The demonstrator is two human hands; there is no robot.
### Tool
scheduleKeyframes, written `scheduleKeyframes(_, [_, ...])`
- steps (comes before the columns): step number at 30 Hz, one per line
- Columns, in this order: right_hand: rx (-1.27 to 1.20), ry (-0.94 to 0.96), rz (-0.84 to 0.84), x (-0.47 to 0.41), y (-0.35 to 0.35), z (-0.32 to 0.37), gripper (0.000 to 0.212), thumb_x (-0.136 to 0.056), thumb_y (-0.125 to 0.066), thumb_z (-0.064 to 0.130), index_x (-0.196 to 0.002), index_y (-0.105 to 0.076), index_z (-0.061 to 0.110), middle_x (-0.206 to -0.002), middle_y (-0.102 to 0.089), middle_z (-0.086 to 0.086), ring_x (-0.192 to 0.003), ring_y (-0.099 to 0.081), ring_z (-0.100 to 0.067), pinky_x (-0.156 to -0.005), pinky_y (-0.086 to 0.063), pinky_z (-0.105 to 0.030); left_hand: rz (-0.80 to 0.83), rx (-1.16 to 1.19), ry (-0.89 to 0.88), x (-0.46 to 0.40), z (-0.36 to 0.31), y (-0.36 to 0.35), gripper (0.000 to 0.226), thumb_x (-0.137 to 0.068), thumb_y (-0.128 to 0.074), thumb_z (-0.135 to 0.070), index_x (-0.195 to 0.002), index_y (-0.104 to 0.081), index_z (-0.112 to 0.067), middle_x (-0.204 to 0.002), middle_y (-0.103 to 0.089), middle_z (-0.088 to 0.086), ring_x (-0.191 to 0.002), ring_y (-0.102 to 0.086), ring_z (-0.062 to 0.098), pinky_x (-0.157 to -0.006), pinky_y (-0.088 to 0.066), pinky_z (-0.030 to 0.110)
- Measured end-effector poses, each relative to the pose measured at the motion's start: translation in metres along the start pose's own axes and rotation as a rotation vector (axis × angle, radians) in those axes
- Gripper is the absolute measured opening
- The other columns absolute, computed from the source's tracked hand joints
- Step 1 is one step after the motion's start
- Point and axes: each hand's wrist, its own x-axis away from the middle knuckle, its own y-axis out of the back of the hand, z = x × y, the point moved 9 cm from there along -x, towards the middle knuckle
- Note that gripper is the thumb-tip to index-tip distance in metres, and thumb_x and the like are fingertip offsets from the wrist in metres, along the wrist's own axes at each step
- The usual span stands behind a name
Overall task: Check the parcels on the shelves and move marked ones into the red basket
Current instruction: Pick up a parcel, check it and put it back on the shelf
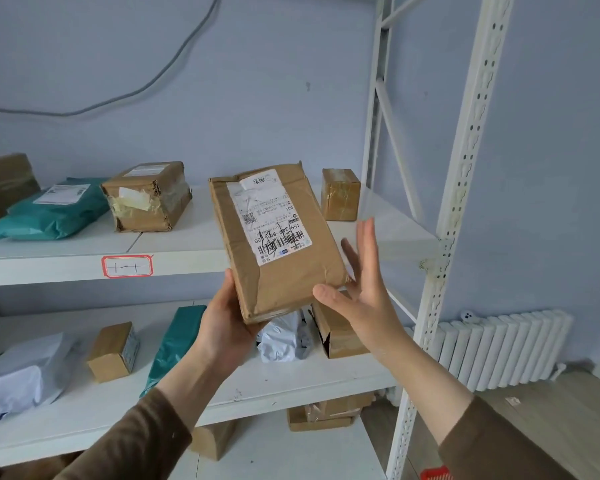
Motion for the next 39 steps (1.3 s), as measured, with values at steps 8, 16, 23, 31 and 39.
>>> scheduleKeyframes(8, [-0.422,-0.328,0.133,0.008,-0.012,-0.044,0.107,-0.06,-0.095,0.054,-0.15,-0.042,0.034,-0.143,-0.065,-0.002,-0.134,-0.061,-0.023,-0.113,-0.047,-0.053,-0.012,-0.119,0.018,-0.011,0.008,-0.003,0.055,-0.111,-0.032,-0.053,-0.143,-0.064,-0.022,-0.14,-0.069,0.008,-0.131,-0.065,0.027,-0.116,-0.043,0.05])
scheduleKeyframes(16, [-0.564,-0.48,-0.191,-0.034,0.002,-0.054,0.04,-0.096,-0.07,0.032,-0.133,-0.055,0.025,-0.132,-0.07,-0.01,-0.123,-0.066,-0.026,-0.102,-0.055,-0.043,-0.104,-0.393,-0.182,-0.02,-0.03,-0.015,0.079,-0.082,-0.065,-0.073,-0.148,-0.045,-0.036,-0.145,-0.06,-0.006,-0.129,-0.057,0.011,-0.116,-0.038,0.035])
scheduleKeyframes(23, [-0.295,-0.502,-0.159,-0.142,-0.037,-0.054,0.062,-0.087,-0.075,0.053,-0.134,-0.048,0.023,-0.126,-0.068,0.002,-0.12,-0.064,-0.019,-0.097,-0.051,-0.038,-0.143,-0.506,-0.196,-0.086,-0.099,-0.006,0.059,-0.096,-0.057,-0.063,-0.139,-0.057,-0.023,-0.127,-0.072,-0.009,-0.117,-0.065,0.002,-0.104,-0.042,0.028])
scheduleKeyframes(31, [-0.128,-0.59,-0.05,-0.242,-0.099,-0.097,0.059,-0.096,-0.056,0.061,-0.139,-0.059,0.02,-0.143,-0.063,0.002,-0.133,-0.056,-0.019,-0.12,-0.038,-0.042,-0.331,-0.515,-0.128,-0.181,-0.147,0.065,0.074,-0.081,-0.057,-0.07,-0.138,-0.057,-0.024,-0.137,-0.065,0.0,-0.131,-0.058,0.022,-0.121,-0.036,0.047])
scheduleKeyframes(39, [-0.143,-0.638,-0.063,-0.282,-0.12,-0.154,0.092,-0.071,-0.049,0.079,-0.146,-0.056,0.025,-0.147,-0.06,0.004,-0.138,-0.052,-0.022,-0.121,-0.036,-0.046,-0.381,-0.555,-0.08,-0.224,-0.153,0.101,0.06,-0.097,-0.058,-0.061,-0.14,-0.055,-0.019,-0.127,-0.066,-0.002,-0.124,-0.059,0.019,-0.121,-0.038,0.043])
